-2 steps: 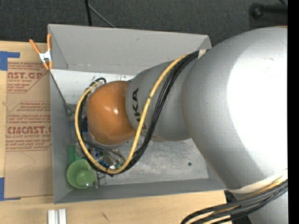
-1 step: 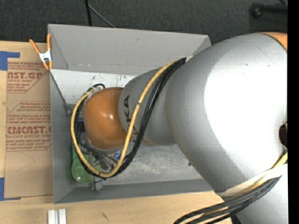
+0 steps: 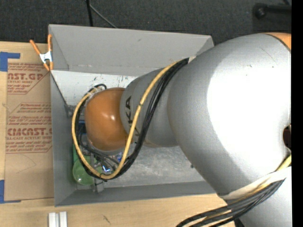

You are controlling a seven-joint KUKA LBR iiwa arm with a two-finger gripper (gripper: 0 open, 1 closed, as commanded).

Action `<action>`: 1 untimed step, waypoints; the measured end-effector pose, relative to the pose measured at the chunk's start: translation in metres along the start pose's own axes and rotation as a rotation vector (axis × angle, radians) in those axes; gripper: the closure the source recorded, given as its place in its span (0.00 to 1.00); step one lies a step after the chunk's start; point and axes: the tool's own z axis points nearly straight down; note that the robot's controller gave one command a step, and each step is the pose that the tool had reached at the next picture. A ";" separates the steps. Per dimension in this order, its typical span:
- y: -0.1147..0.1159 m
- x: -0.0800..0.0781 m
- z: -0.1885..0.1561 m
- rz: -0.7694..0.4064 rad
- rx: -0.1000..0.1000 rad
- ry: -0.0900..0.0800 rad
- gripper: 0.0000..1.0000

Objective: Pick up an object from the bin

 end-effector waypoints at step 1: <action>-0.002 -0.002 -0.004 0.001 0.002 -0.003 1.00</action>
Offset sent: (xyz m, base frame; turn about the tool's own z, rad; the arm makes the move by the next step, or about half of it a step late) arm 0.0000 0.0000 0.0000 0.0000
